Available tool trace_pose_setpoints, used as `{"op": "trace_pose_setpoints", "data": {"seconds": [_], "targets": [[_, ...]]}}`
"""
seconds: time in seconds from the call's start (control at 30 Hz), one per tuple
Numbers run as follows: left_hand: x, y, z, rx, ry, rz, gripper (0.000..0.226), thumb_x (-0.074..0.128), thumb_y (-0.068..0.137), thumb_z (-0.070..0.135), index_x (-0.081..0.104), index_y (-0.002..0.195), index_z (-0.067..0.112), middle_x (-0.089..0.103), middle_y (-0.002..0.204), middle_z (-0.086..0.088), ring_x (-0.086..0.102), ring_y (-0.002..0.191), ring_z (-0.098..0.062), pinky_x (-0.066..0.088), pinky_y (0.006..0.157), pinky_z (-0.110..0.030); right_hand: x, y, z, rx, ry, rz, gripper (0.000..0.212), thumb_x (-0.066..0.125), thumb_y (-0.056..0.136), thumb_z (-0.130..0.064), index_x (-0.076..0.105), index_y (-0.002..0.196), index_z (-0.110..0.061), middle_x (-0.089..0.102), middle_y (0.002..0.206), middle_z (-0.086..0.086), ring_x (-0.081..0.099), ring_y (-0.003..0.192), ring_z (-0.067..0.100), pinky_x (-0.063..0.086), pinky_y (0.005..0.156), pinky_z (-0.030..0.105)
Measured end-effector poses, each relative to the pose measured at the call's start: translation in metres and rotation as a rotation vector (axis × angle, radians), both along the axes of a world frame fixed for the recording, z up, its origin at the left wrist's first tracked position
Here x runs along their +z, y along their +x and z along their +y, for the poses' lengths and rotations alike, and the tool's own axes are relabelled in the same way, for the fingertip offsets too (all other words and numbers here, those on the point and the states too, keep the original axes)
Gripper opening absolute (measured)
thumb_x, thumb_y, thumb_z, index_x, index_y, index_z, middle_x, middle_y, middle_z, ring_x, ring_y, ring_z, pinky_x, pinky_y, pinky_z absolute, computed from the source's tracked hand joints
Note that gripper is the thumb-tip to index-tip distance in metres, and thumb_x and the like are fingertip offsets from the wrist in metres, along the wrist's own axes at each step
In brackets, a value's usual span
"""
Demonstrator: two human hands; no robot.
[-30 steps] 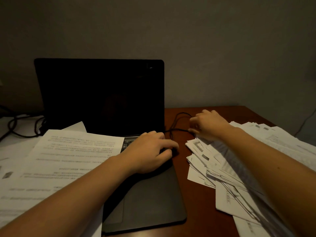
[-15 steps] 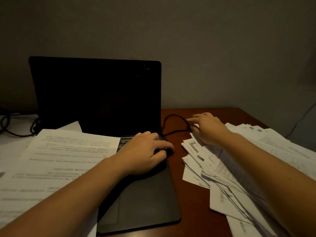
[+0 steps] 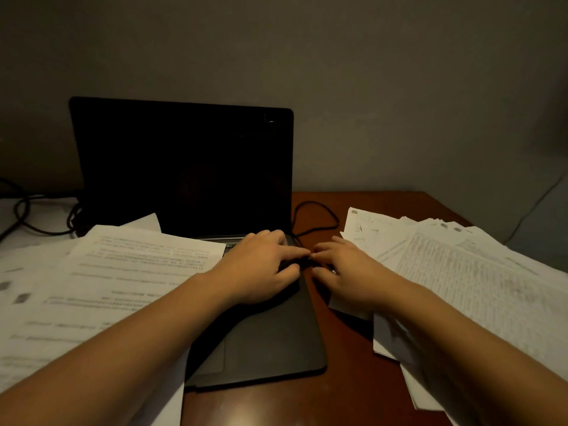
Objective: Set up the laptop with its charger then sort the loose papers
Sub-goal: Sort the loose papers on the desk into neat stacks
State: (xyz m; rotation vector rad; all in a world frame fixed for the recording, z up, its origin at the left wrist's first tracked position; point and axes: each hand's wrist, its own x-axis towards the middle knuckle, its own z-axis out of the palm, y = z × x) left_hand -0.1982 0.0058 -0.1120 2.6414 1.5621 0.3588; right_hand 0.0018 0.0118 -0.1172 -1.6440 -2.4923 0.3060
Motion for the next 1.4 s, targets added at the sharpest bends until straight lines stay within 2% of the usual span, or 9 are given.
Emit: {"op": "trace_pose_setpoints", "data": {"seconds": [0.1, 0.2, 0.33, 0.47, 0.67, 0.97, 1.1, 1.4], "targets": [[0.000, 0.000, -0.004, 0.011, 0.043, 0.038, 0.049, 0.038, 0.101, 0.051, 0.040, 0.149, 0.041, 0.046, 0.114, 0.006, 0.041, 0.104, -0.012, 0.030, 0.085, -0.028, -0.002, -0.003, -0.008, -0.018, -0.009, -0.020, 0.045, 0.041, 0.105, -0.040, 0.047, 0.148, -0.027, 0.034, 0.160, -0.003, 0.013, 0.153, 0.025, 0.017, 0.124, 0.048], [0.000, -0.002, -0.007, 0.045, 0.102, 0.078, 0.054, 0.037, 0.101, 0.053, 0.039, 0.151, 0.034, 0.048, 0.128, 0.004, 0.043, 0.119, -0.016, 0.032, 0.096, -0.033, -0.002, -0.006, -0.016, -0.039, 0.011, -0.061, 0.048, 0.037, 0.106, -0.041, 0.044, 0.150, -0.025, 0.031, 0.162, -0.002, 0.008, 0.154, 0.025, 0.014, 0.125, 0.048], [-0.003, -0.006, -0.014, 0.100, 0.088, 0.094, 0.058, 0.033, 0.101, 0.055, 0.033, 0.154, 0.031, 0.037, 0.151, 0.003, 0.029, 0.141, -0.017, 0.024, 0.113, -0.039, 0.000, -0.006, -0.020, -0.061, 0.051, -0.098, 0.048, 0.034, 0.106, -0.043, 0.042, 0.150, -0.028, 0.031, 0.161, -0.002, 0.006, 0.154, 0.025, 0.013, 0.124, 0.049], [-0.007, -0.009, -0.019, 0.120, 0.022, 0.100, 0.063, 0.030, 0.102, 0.058, 0.024, 0.157, 0.029, 0.023, 0.163, 0.003, 0.010, 0.152, -0.015, 0.010, 0.121, -0.042, 0.000, -0.005, -0.021, -0.062, 0.058, -0.086, 0.048, 0.034, 0.106, -0.044, 0.042, 0.150, -0.028, 0.034, 0.160, -0.002, 0.008, 0.154, 0.025, 0.015, 0.124, 0.049], [-0.011, -0.010, -0.019, 0.150, -0.062, 0.089, 0.067, 0.026, 0.102, 0.060, 0.015, 0.159, 0.029, 0.010, 0.168, 0.003, -0.001, 0.154, -0.015, 0.003, 0.125, -0.046, 0.000, -0.005, -0.022, -0.063, 0.082, -0.086, 0.047, 0.033, 0.106, -0.040, 0.042, 0.151, -0.025, 0.033, 0.160, -0.002, 0.008, 0.154, 0.024, 0.014, 0.124, 0.046], [-0.009, -0.010, -0.021, 0.157, -0.091, 0.090, 0.066, 0.026, 0.102, 0.060, 0.014, 0.160, 0.029, 0.009, 0.168, 0.003, -0.002, 0.154, -0.016, 0.002, 0.124, -0.047, 0.004, -0.010, -0.026, -0.065, 0.057, -0.072, 0.047, 0.035, 0.105, -0.034, 0.043, 0.150, -0.023, 0.030, 0.162, -0.001, 0.005, 0.155, 0.022, 0.010, 0.125, 0.044], [-0.008, -0.010, -0.022, 0.164, -0.093, 0.100, 0.067, 0.025, 0.102, 0.060, 0.013, 0.160, 0.029, 0.008, 0.168, 0.003, -0.003, 0.154, -0.016, 0.002, 0.124, -0.049, 0.007, -0.011, -0.027, -0.071, 0.081, -0.126, 0.047, 0.032, 0.106, -0.034, 0.043, 0.150, -0.024, 0.031, 0.162, 0.000, 0.005, 0.154, 0.024, 0.010, 0.124, 0.044], [-0.001, -0.012, -0.032, 0.175, -0.101, 0.105, 0.067, 0.025, 0.102, 0.062, 0.011, 0.160, 0.031, 0.006, 0.168, 0.003, -0.005, 0.154, -0.017, 0.000, 0.124, -0.050, 0.017, -0.010, -0.033, -0.107, 0.070, -0.107, 0.045, 0.032, 0.107, -0.033, 0.046, 0.148, -0.023, 0.033, 0.161, -0.001, 0.007, 0.154, 0.022, 0.014, 0.123, 0.043]]}}
